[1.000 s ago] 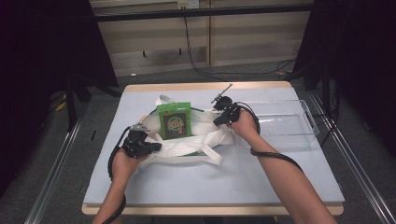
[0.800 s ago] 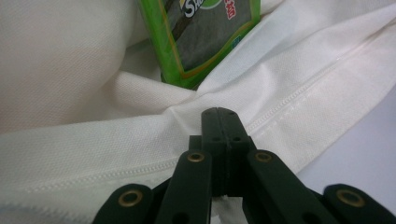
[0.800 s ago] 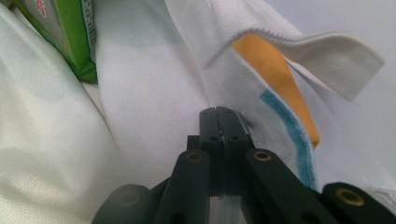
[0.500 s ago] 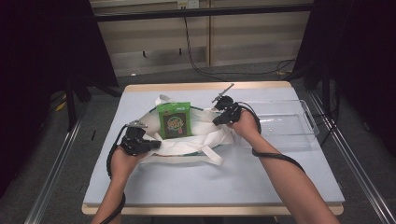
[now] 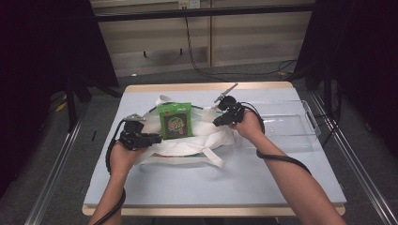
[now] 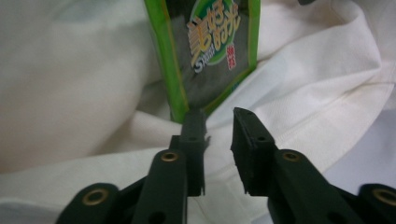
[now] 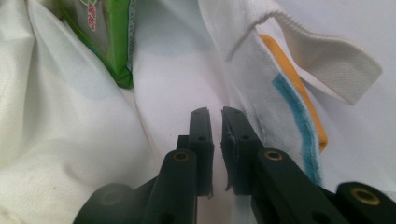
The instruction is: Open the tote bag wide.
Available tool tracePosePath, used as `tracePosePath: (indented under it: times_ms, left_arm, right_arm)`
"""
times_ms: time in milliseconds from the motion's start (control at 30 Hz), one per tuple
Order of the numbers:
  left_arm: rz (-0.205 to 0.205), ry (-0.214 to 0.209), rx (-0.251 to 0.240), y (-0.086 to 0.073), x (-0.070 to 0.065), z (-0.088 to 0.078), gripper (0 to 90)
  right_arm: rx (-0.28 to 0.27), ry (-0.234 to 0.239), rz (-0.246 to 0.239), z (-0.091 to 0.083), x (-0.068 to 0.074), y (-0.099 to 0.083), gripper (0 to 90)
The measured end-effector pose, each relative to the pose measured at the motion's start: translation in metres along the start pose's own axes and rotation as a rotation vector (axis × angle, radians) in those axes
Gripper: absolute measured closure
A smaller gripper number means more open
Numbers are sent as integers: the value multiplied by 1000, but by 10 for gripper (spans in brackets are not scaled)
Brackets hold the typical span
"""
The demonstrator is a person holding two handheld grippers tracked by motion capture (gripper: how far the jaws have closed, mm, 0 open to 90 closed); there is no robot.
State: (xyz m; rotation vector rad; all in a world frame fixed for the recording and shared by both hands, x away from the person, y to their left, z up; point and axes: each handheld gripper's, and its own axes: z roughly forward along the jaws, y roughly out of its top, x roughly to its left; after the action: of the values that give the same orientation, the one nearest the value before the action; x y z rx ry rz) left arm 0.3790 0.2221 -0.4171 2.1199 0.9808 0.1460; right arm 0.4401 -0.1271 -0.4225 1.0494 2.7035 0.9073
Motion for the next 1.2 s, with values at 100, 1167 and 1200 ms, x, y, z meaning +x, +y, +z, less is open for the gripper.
tracePosePath:
  times_ms: [100,1167,1200]
  left_arm:
    - [10,18,-3,6,3,-2,629]
    - [-7,47,-27,51,12,16,559]
    - [6,45,-21,52,13,17,560]
  right_arm:
    - [-9,2,-10,-3,2,-1,784]
    - [-17,42,-37,-7,10,-2,618]
    - [-18,41,-37,-7,10,-3,613]
